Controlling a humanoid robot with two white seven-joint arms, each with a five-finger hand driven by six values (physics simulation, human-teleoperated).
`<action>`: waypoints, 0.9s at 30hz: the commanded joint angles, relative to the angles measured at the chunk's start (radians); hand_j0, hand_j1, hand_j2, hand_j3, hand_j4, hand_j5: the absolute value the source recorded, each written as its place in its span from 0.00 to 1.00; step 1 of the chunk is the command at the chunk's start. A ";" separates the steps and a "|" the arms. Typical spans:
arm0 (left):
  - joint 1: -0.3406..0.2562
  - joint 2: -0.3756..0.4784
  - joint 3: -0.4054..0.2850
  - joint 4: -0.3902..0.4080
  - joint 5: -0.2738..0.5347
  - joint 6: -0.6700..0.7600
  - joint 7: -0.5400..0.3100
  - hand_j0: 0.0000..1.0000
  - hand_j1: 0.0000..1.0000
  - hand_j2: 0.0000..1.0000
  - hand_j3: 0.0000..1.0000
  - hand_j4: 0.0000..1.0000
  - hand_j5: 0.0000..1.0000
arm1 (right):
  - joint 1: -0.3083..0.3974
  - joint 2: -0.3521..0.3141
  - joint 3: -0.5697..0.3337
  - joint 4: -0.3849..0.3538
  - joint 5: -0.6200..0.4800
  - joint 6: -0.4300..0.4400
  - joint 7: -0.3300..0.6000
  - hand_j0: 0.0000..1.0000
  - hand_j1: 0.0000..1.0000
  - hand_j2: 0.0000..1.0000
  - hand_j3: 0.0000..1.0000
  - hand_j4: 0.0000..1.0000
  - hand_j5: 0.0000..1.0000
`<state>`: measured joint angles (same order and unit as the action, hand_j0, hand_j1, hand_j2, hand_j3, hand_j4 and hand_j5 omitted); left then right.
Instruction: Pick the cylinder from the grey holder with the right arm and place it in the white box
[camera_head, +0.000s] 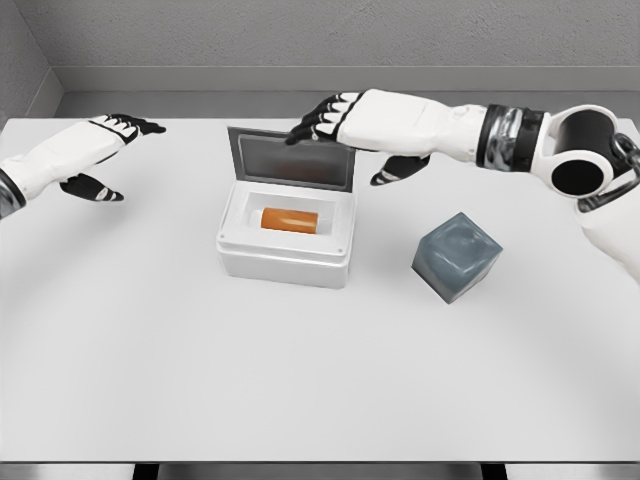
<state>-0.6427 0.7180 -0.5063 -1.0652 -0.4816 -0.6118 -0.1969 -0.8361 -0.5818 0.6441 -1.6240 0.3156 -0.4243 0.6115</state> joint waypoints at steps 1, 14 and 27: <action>-0.002 -0.002 0.009 0.007 0.014 0.001 0.001 1.00 1.00 1.00 1.00 1.00 1.00 | 0.011 -0.099 -0.099 -0.115 -0.012 -0.001 -0.001 1.00 1.00 1.00 1.00 1.00 1.00; -0.251 -0.278 -0.044 0.339 0.021 0.001 -0.210 1.00 1.00 1.00 1.00 1.00 1.00 | 0.281 -0.296 -0.373 -0.125 -0.069 -0.187 -0.001 1.00 1.00 1.00 1.00 1.00 1.00; -0.305 -0.342 -0.080 0.429 -0.002 0.001 -0.237 1.00 1.00 1.00 1.00 1.00 1.00 | 0.307 -0.291 -0.373 -0.129 -0.069 -0.187 -0.001 1.00 1.00 1.00 1.00 1.00 1.00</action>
<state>-0.9480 0.3823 -0.5881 -0.6382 -0.4892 -0.6132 -0.4343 -0.5292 -0.8730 0.2713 -1.7531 0.2521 -0.6138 0.6114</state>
